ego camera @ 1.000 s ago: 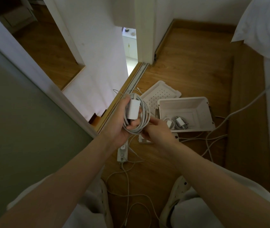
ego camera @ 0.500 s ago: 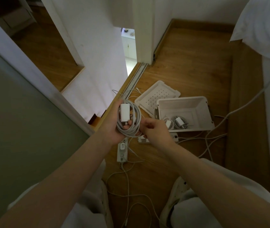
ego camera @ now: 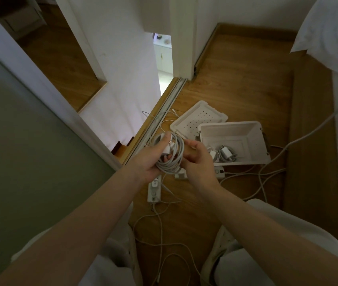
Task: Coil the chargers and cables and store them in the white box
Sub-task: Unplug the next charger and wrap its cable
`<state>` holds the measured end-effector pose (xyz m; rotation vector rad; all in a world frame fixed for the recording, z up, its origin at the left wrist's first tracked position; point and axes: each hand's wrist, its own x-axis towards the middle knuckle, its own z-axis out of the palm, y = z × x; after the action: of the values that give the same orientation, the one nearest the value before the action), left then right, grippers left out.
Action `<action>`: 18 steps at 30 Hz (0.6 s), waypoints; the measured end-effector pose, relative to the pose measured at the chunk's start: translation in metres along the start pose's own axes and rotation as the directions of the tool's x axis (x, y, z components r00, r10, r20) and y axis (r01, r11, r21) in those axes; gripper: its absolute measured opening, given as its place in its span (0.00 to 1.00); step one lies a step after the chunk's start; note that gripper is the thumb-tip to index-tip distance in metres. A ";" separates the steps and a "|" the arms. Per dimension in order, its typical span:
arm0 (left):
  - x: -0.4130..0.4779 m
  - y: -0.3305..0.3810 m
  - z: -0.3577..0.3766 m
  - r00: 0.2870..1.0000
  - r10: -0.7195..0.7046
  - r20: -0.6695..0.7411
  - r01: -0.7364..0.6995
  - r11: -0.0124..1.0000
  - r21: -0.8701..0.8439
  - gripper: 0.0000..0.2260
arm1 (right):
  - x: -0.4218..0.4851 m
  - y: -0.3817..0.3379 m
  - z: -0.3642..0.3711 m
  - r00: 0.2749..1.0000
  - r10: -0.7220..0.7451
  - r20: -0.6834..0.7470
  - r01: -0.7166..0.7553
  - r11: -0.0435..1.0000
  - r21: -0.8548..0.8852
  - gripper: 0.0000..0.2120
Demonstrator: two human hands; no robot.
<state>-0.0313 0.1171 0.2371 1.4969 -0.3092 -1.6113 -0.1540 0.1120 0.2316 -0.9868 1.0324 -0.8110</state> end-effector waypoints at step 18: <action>-0.008 0.003 -0.007 0.992 0.120 -0.025 -0.122 0.981 -0.153 0.17 | -0.003 -0.005 -0.006 0.951 0.283 0.125 -0.284 0.959 -0.007 0.08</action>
<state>-0.0247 0.1237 0.2430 1.3469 -0.2551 -1.4916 -0.1612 0.1114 0.2357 -0.8445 1.0314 -0.5105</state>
